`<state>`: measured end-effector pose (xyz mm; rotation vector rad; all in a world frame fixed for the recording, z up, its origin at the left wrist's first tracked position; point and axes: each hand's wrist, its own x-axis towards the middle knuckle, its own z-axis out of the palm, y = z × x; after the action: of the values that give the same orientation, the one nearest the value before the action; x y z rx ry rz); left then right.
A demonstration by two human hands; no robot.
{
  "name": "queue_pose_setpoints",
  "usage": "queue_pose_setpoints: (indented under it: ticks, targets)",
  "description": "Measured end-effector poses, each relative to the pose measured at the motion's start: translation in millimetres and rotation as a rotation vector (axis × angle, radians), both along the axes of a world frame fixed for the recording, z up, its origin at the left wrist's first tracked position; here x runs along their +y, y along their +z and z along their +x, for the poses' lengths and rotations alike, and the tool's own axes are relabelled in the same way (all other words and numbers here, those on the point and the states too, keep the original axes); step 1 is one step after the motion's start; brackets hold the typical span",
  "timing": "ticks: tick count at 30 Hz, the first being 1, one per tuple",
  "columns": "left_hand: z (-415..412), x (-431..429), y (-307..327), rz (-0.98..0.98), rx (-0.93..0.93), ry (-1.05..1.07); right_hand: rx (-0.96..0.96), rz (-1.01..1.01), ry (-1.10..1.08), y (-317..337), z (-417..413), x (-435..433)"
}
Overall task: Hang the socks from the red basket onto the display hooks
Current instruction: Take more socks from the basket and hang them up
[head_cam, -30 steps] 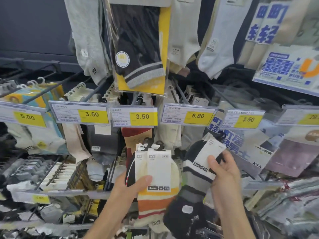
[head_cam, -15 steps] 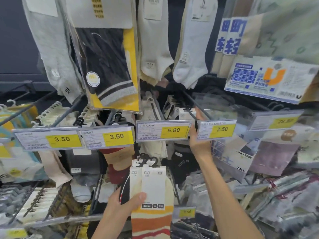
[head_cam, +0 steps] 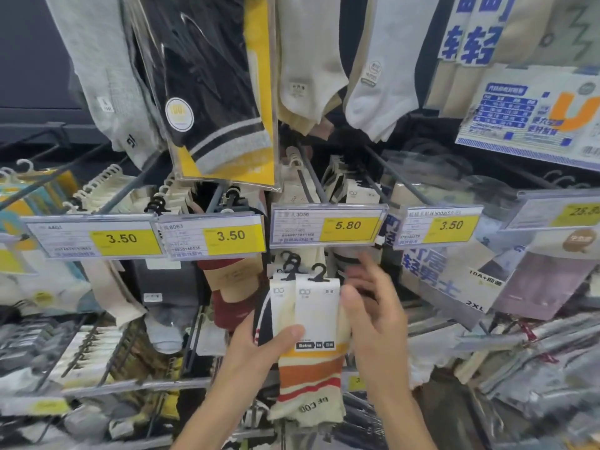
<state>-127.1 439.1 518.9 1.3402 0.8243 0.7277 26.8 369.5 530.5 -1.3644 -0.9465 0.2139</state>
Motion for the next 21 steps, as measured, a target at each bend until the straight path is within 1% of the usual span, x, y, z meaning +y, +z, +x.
queue_pose_setpoints:
  ticks: [2, 4, 7, 9, 11, 14, 17, 19, 21]
  targets:
    - [6, -1, 3, 0.021, 0.001, -0.027, 0.003, -0.099, 0.055, -4, -7, -7]
    - [13, -5, 5, 0.025, 0.014, -0.009, 0.098, -0.14, 0.117, 1, -4, -11]
    - [24, -5, 2, -0.098, 0.006, 0.049, 0.142, -0.133, 0.099, 2, 9, -18]
    - [29, -6, 2, -0.135, -0.018, 0.041, 0.155, -0.118, 0.12, 3, 14, -21]
    - [33, -9, 2, -0.11, -0.046, -0.014, 0.142, -0.139, 0.154, 4, 15, -23]
    - [39, -10, 2, -0.06, -0.044, -0.009, 0.056, -0.18, 0.176, 2, 15, -24]
    - [40, -9, 2, -0.028, -0.013, 0.022, 0.133, -0.176, 0.196, -1, 16, -23]
    - [40, -8, 2, -0.046, -0.024, 0.053, 0.162, -0.164, 0.202, -3, 18, -22]
    - [40, -6, 3, -0.085, -0.012, 0.113, 0.251, -0.115, 0.205, -3, 23, -21]
